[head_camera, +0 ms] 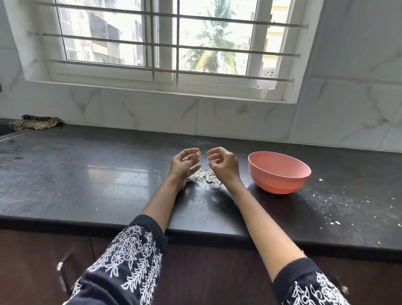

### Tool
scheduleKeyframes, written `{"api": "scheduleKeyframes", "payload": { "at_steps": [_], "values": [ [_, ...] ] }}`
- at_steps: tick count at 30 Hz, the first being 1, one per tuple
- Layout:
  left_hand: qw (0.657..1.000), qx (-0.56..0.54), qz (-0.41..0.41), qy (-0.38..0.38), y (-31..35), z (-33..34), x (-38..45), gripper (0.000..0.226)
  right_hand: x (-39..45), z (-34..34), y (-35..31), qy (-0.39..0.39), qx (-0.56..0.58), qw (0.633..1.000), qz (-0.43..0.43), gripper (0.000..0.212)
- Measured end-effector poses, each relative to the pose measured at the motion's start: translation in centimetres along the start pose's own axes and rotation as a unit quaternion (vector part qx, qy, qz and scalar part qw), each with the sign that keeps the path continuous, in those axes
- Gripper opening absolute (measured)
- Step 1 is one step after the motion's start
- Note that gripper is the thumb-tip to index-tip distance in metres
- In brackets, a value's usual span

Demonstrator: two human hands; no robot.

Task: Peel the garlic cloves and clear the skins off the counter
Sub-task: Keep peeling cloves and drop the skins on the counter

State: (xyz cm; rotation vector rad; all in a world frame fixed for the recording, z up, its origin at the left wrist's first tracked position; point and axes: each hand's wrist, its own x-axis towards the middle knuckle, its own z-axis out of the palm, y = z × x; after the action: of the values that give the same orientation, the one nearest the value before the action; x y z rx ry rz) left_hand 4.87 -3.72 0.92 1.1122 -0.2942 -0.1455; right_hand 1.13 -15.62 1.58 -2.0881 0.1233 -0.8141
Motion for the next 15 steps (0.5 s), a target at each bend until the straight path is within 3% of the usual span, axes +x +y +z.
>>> {"api": "scheduleKeyframes", "payload": {
  "at_steps": [3,15],
  "values": [
    [1.0,0.004,-0.006,-0.01,0.0,0.0,-0.02,0.012,-0.05,0.09,-0.03,-0.03,0.003,0.999,-0.027,0.007],
    [0.998,0.065,0.023,-0.005,-0.26,-0.12,0.04,0.013,-0.23,0.07,0.16,-0.048,-0.039,0.995,-0.072,0.011]
  ]
}}
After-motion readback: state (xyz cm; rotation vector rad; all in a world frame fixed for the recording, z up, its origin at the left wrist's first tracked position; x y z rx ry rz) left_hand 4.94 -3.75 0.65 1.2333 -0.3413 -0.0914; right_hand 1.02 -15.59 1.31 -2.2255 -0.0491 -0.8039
